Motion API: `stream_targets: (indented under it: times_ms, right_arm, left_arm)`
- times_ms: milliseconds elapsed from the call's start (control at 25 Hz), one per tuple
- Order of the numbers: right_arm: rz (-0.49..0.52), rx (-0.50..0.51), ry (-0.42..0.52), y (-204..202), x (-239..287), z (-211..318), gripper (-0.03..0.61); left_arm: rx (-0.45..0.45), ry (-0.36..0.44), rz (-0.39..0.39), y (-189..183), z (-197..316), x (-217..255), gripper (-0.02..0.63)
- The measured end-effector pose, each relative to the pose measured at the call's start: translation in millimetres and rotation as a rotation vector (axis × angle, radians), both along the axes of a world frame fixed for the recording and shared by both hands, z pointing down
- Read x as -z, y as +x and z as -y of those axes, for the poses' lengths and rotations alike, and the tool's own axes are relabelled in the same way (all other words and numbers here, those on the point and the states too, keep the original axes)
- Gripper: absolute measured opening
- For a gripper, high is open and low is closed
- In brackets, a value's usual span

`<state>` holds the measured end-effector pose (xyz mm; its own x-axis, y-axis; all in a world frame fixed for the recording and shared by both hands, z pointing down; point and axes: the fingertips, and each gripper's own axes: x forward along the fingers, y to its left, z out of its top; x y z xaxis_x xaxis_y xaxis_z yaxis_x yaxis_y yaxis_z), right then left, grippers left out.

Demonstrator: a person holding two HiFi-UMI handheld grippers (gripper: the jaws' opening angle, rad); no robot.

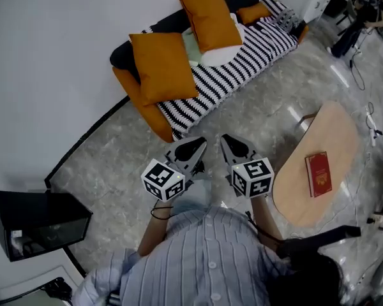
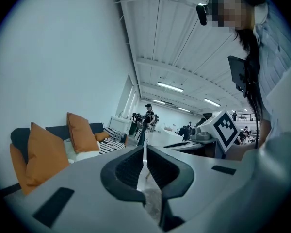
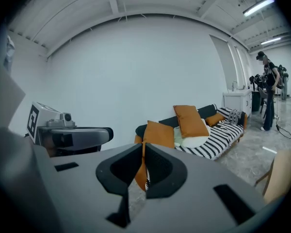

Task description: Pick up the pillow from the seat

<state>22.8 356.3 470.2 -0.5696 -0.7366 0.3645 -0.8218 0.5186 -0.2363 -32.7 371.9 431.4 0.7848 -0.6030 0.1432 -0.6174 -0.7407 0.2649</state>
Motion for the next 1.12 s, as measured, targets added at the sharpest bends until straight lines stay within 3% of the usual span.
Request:
stream_targets:
  times_ms: [520, 1120]
  right_arm:
    - [-0.008, -0.026, -0.02, -56, -1, 147, 0.029]
    - [-0.018, -0.105, -0.061, -28, -12, 199, 0.029]
  left_arm:
    - [-0.033, 0.007, -0.024, -54, 165, 6, 0.011]
    - [-0.083, -0.045, -0.027, -37, 224, -7, 0.011]
